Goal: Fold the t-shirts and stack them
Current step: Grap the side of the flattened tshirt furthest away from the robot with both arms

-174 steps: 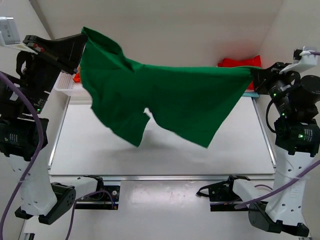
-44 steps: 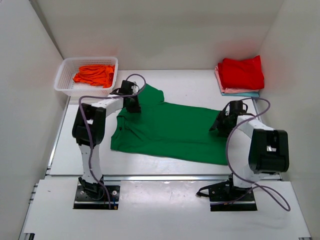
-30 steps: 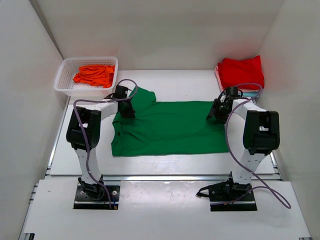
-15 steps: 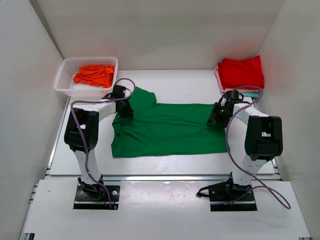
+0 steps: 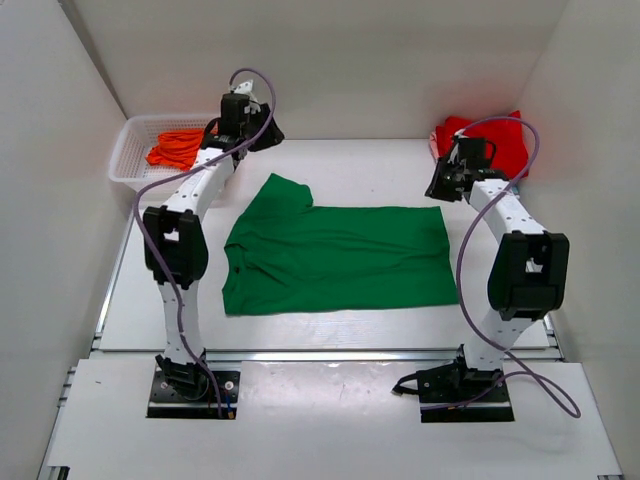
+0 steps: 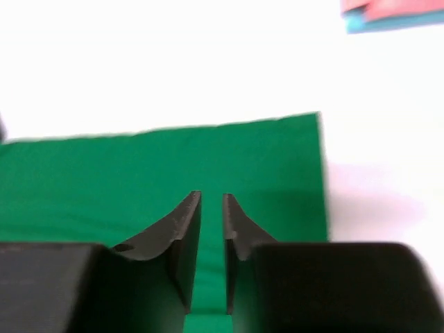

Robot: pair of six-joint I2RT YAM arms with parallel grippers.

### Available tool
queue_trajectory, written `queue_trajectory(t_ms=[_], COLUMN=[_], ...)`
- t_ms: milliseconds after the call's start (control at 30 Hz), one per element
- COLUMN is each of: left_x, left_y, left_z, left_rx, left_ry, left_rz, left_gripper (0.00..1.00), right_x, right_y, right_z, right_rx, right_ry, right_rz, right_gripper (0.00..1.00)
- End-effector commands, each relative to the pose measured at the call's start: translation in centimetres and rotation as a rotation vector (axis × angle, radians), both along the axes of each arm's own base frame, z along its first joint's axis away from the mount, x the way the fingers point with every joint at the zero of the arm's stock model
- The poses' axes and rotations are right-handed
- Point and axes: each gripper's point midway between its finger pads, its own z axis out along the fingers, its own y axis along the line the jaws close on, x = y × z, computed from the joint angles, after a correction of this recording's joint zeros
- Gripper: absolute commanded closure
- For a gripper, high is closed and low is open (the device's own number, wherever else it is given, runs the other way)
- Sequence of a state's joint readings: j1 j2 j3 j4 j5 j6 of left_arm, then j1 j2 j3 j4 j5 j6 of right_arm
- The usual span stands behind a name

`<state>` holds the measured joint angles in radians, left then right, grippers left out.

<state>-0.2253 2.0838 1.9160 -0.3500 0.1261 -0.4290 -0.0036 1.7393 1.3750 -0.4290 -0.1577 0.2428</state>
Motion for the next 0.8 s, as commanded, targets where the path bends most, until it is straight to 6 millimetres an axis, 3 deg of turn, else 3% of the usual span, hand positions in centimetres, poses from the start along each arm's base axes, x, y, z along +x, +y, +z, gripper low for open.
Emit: queue_trajectory(t_ms=[0,33,167,233,267,300,367,433,533,600,633,700,767], left_x=[1.3,1.8,4.0,4.9,5.0,5.4,5.8,6.0,5.3,4.8,4.5,3.9,3.7], left_y=[1.5,1.3,2.0,2.2,2.4,2.2,2.2,1.8,1.8,1.7,1.5,1.2,1.2], left_z=[-4.9,-6.0,-9.0,-9.2,-11.5,-10.8,-13.3,-13.5,-15.6,-16.4,-16.6,-16.7,-16.6], left_rx=[0.087,0.097,0.123,0.130,0.148,0.149,0.166,0.174,0.184,0.164,0.154,0.147,0.131], left_ry=[0.117,0.126,0.144,0.154,0.192,0.188,0.235,0.240,0.292,0.317,0.323,0.335,0.342], left_rz=[0.019,0.025,0.075,0.090,0.094,0.093,0.091,0.080,0.079,0.067,0.059,0.042,0.035], left_gripper=[0.37,0.27,0.30,0.33,0.28,0.27,0.26,0.26,0.28,0.36,0.51,0.91,1.00], right_x=[1.7,2.1,2.6,2.9,2.8,2.8,2.8,2.7,2.8,3.0,3.3,3.6,3.9], right_y=[-1.9,-2.1,-2.2,-2.0,-2.2,-2.3,-2.6,-3.0,-4.0,-4.5,-5.1,-5.7,-5.8], right_z=[-1.3,-1.7,-3.5,-3.7,-4.5,-4.7,-5.0,-5.5,-5.9,-6.2,-6.1,-6.9,-6.9], right_rx=[-0.031,-0.033,-0.033,-0.035,-0.033,-0.039,-0.040,-0.043,-0.056,-0.049,-0.054,-0.052,-0.048], right_ry=[0.020,0.016,0.050,0.053,0.071,0.074,0.082,0.098,0.111,0.114,0.111,0.133,0.145], right_rz=[-0.035,-0.038,-0.046,-0.035,-0.046,-0.041,-0.050,-0.061,-0.095,-0.117,-0.138,-0.153,-0.157], right_gripper=[0.82,0.80,0.77,0.74,0.73,0.72,0.71,0.68,0.65,0.59,0.53,0.46,0.44])
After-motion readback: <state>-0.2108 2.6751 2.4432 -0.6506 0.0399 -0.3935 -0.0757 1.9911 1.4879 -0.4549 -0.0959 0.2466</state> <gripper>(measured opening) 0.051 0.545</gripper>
